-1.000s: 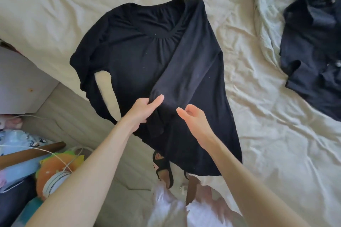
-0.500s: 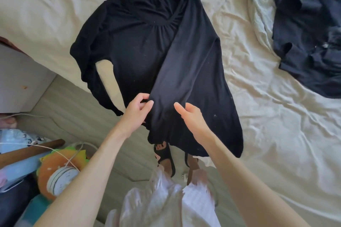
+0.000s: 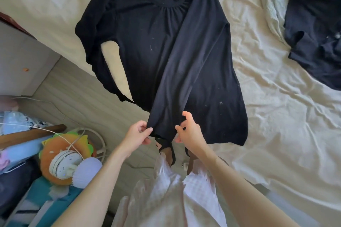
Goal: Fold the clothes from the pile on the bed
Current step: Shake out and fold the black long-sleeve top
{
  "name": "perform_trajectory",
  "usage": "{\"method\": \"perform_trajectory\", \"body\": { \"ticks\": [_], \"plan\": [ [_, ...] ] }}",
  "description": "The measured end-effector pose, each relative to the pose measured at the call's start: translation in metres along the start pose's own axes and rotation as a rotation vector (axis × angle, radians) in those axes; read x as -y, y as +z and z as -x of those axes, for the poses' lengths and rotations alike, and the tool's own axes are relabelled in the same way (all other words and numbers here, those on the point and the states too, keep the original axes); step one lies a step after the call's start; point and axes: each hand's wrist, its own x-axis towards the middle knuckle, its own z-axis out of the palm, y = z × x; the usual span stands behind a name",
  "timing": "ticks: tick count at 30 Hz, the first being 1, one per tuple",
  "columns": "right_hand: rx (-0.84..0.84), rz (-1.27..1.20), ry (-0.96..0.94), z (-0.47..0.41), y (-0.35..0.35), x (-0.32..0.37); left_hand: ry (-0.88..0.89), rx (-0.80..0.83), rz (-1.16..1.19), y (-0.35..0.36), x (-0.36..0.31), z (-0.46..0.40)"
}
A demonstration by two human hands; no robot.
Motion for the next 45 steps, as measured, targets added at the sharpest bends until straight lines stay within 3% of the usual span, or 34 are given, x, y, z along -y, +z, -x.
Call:
{"method": "perform_trajectory", "body": {
  "ticks": [5, 11, 16, 21, 26, 30, 33, 38, 40, 45],
  "plan": [
    [-0.04, 0.363, 0.016, -0.005, -0.002, -0.01, -0.134, -0.056, -0.143, -0.011, 0.024, -0.01],
    [-0.135, 0.704, -0.409, -0.048, -0.008, 0.04, -0.039, -0.278, -0.062, -0.063, -0.009, -0.04],
    [-0.157, 1.006, -0.5, -0.097, -0.002, 0.079, -0.011, -0.426, 0.0, -0.102, -0.033, -0.078],
    [-0.128, 1.061, -0.39, -0.125, 0.009, 0.074, -0.049, -0.428, 0.016, -0.098, -0.04, -0.116],
    [-0.135, 1.055, -0.41, -0.131, 0.007, 0.066, -0.21, -0.607, 0.425, -0.108, -0.039, -0.147],
    [-0.091, 1.032, -0.386, -0.128, 0.007, 0.071, -0.103, -0.692, 0.263, -0.117, -0.039, -0.132],
    [-0.064, 0.877, -0.354, -0.12, 0.002, 0.084, 0.059, -0.77, 0.163, -0.117, -0.047, -0.092],
    [-0.101, 0.231, -0.272, -0.08, -0.004, 0.102, 0.308, -1.013, -0.26, -0.094, -0.07, -0.018],
    [-0.045, 0.012, -0.174, -0.062, -0.013, 0.102, 0.432, -0.979, -0.324, -0.069, -0.089, 0.001],
    [0.127, -0.589, 0.054, -0.037, -0.049, 0.078, 0.793, -0.673, -0.573, 0.012, -0.126, 0.018]
  ]
}}
